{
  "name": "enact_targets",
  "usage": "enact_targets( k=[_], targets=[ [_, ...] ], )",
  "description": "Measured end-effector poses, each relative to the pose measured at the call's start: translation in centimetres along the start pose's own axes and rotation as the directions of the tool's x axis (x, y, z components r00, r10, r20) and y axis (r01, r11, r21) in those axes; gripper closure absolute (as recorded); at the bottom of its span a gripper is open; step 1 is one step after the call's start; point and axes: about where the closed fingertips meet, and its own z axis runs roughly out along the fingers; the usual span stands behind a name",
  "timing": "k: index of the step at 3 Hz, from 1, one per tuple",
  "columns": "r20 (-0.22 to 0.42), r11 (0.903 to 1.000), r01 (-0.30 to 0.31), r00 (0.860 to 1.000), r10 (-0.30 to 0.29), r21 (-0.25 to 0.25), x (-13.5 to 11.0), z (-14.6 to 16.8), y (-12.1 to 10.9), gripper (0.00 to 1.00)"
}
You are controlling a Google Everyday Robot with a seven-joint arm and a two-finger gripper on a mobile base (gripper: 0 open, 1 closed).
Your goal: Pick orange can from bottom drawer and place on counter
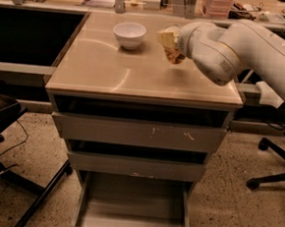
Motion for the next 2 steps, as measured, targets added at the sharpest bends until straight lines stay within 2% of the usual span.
enact_targets(
  k=[1,2],
  targets=[
    [-0.052,0.9983,-0.015,0.999,0.012,-0.056,0.0,3.5,2.7,1.0],
    [-0.097,0.9933,-0.051,0.994,0.041,-0.103,-0.7,5.3,3.5,1.0]
  ],
)
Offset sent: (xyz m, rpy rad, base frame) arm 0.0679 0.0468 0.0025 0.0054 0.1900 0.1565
